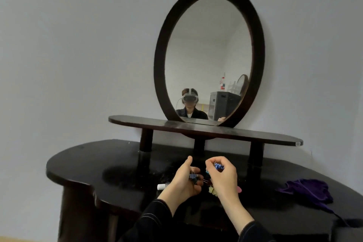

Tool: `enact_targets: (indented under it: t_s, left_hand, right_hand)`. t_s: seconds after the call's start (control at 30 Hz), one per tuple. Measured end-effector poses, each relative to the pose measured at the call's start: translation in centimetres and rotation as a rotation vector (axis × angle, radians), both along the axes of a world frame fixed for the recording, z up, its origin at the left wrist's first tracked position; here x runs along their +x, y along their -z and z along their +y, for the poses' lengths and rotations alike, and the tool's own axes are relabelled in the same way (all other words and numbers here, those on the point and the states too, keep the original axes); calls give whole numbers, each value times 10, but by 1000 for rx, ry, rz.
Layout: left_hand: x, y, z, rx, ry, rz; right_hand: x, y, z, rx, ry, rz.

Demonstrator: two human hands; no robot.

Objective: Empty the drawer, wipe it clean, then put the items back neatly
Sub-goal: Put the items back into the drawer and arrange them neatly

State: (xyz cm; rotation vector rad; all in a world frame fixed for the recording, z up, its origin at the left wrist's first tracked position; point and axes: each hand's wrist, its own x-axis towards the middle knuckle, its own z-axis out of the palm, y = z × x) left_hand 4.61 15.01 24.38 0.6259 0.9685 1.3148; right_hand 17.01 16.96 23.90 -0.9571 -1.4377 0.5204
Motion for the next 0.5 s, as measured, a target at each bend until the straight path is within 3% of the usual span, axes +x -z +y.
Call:
enact_targets:
  t_s: [0.13,0.23,0.37,0.5]
  left_hand:
    - [-3,1,0,26,23,-99]
    - [-6,2,3,61,113,-177]
    - [-14,5,-2,91,181,-315]
    - [-17,6,-4,114,38,-471]
  right_hand:
    - [-22,-6,3,174,48,36]
    - [-41,-9,8,189,35,41]
    - [-51,0,13,154,-86,-273]
    - [-55,6,8,262,-100,-556]
